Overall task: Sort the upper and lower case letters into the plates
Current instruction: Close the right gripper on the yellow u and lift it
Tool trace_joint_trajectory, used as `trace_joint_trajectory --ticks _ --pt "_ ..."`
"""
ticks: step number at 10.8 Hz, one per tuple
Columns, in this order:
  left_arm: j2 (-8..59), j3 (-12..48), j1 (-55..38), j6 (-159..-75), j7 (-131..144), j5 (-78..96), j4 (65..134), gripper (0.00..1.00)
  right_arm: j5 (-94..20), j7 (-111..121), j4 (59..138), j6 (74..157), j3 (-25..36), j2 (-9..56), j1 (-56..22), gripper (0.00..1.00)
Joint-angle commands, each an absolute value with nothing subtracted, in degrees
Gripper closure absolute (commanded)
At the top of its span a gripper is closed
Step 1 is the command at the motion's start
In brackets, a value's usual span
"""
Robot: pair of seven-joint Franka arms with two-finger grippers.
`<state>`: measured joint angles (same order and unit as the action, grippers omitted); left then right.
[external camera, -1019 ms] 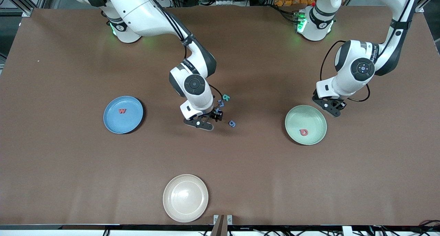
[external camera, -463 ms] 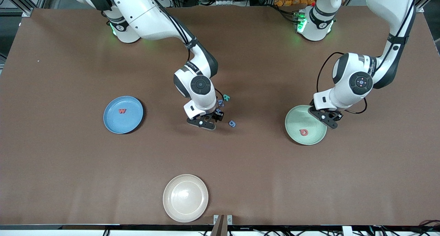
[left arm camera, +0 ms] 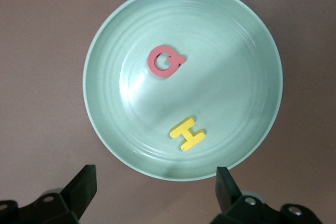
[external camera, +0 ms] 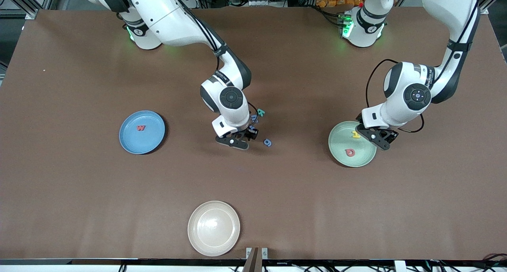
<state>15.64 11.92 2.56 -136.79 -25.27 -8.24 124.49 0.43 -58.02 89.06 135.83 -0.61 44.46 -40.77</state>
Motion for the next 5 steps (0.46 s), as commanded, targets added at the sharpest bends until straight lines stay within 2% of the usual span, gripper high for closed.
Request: trace_joint_trajectory --ticks 1,3,5 --pt "12.5 12.1 2.7 -132.5 -25.6 -6.7 124.4 0.0 1.8 -59.9 87.9 136.4 -0.2 45.8 -41.7 0.42" --pt "11.3 12.1 2.5 -127.0 -25.2 -6.7 123.4 0.0 1.8 -59.9 87.9 136.4 -0.2 45.9 -41.8 0.43" --pt "11.5 12.5 2.4 -125.5 -25.0 -6.7 122.0 0.0 2.4 -60.4 87.9 136.4 -0.2 46.2 -42.0 0.44"
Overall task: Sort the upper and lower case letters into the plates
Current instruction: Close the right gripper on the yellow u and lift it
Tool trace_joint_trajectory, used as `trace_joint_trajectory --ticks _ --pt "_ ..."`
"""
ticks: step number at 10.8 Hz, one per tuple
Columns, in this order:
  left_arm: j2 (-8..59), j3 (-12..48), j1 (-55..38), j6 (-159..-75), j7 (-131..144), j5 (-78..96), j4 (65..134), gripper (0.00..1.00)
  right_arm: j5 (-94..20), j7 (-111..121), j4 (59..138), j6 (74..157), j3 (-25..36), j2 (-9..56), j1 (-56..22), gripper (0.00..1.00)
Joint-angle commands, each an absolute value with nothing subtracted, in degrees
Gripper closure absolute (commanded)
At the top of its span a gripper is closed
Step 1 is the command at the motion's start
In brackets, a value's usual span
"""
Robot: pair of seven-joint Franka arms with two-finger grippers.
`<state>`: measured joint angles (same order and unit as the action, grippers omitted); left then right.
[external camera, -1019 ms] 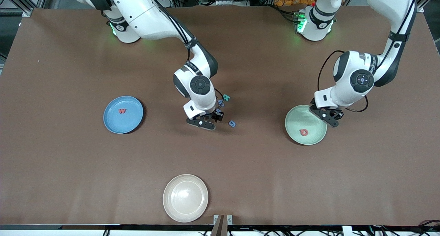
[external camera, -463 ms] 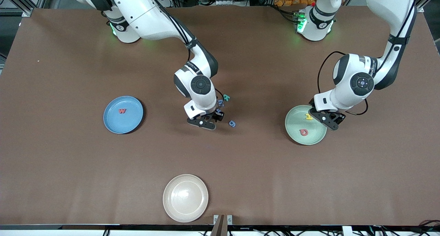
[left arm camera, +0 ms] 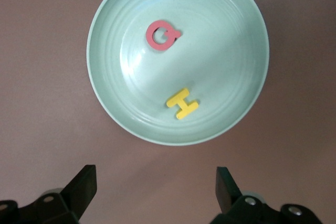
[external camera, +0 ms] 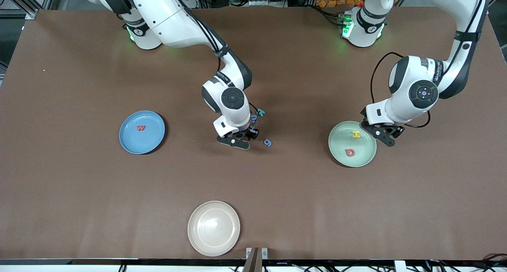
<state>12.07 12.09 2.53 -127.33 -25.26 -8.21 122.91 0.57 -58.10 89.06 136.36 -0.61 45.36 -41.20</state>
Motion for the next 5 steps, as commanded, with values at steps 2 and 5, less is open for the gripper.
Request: trace_joint_trajectory --ticks 2,5 --pt "11.5 12.7 2.4 -125.2 -24.9 -6.7 122.0 0.0 2.8 -60.7 87.9 136.4 -0.2 46.3 -42.0 0.45" --pt "11.6 12.8 2.5 -124.7 -24.8 -6.7 122.1 0.0 2.6 -60.7 88.0 136.2 -0.3 46.4 -42.0 0.48"
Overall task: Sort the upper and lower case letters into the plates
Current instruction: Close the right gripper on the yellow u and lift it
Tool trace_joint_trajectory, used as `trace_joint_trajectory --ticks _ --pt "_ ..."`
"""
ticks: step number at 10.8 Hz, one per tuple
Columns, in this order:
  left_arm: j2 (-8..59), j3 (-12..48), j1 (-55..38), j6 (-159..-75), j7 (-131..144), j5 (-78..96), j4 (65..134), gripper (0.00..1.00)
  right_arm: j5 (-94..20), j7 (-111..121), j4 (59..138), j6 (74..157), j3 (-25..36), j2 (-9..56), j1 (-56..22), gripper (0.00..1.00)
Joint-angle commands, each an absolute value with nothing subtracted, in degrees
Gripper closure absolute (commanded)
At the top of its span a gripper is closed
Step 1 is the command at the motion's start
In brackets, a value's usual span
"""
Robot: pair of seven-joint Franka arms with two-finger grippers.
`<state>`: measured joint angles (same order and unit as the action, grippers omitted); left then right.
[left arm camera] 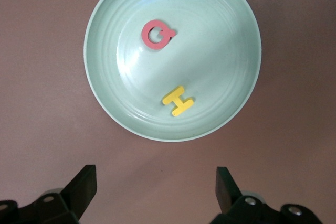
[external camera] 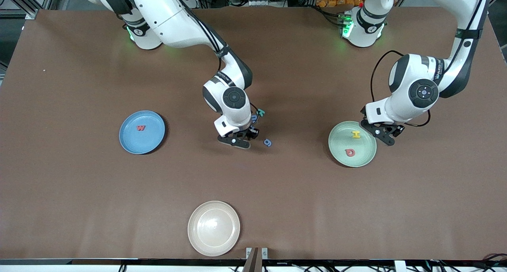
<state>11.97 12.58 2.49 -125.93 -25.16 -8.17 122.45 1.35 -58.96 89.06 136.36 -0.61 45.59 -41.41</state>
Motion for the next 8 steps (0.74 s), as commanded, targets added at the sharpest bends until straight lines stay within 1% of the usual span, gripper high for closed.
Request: trace_joint_trajectory --ticks 1,2,3,5,7,8 --pt "11.6 12.8 2.5 -124.7 -24.8 -6.7 122.1 0.0 2.6 -60.7 88.0 136.3 -0.3 46.4 -42.0 0.5" --pt "11.5 12.8 2.5 -124.6 -24.9 -6.7 122.1 0.0 2.7 -60.7 88.0 136.3 -0.3 46.5 -42.0 0.52" --pt "11.5 12.8 2.5 -124.6 -24.8 -6.7 122.0 0.0 2.6 -60.7 88.0 136.2 -0.3 46.5 -42.0 0.6" --pt "11.5 12.8 2.5 -124.6 -24.9 -6.7 122.0 0.0 2.5 -60.7 88.0 136.2 -0.3 46.5 -42.0 0.8" --pt "11.2 12.8 2.7 -124.6 -25.1 -6.7 121.9 0.0 2.3 -60.6 88.0 136.2 -0.3 46.4 -41.9 0.97" --pt "11.2 12.8 2.8 -124.6 -25.3 -6.7 121.4 0.0 2.0 -60.5 87.9 136.1 -0.3 46.2 -41.5 1.0"
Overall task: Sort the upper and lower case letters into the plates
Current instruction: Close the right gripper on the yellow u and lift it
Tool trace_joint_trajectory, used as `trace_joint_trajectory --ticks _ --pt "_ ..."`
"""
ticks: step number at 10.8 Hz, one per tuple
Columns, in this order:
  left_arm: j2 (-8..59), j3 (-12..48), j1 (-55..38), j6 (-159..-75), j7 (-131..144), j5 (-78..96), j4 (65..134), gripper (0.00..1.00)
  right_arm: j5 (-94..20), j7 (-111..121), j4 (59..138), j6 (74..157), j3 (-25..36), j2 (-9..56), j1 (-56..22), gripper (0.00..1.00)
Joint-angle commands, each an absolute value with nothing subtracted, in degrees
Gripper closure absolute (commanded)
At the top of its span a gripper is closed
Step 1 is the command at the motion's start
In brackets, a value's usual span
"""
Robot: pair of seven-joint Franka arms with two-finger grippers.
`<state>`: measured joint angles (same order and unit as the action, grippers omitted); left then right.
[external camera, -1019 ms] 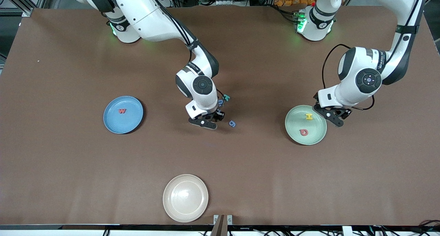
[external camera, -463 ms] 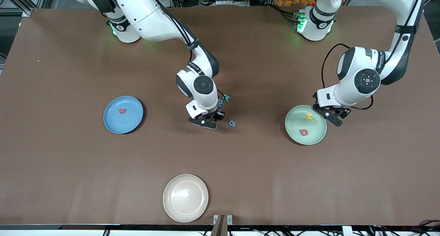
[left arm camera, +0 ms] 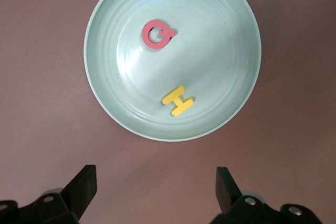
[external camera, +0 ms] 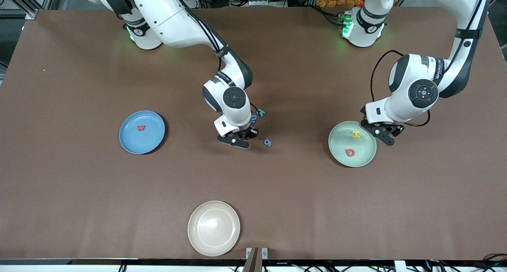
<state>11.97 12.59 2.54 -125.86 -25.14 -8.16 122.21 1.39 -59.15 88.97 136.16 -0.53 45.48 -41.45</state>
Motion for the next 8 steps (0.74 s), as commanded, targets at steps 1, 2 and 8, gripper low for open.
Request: trace_joint_trajectory --ticks 1,2,8 --pt "11.2 12.8 2.8 -124.6 -25.3 -6.6 121.1 0.0 2.0 -60.0 87.9 135.9 -0.4 45.8 -41.0 1.0" --pt "11.2 12.8 2.8 -124.6 -25.3 -6.6 121.1 0.0 2.0 -59.6 87.9 135.5 -0.4 45.0 -40.2 1.0" --pt "11.2 12.8 2.9 -123.8 -25.3 -6.6 121.0 0.0 1.6 -43.6 88.2 119.1 -4.7 35.8 -26.5 1.0"
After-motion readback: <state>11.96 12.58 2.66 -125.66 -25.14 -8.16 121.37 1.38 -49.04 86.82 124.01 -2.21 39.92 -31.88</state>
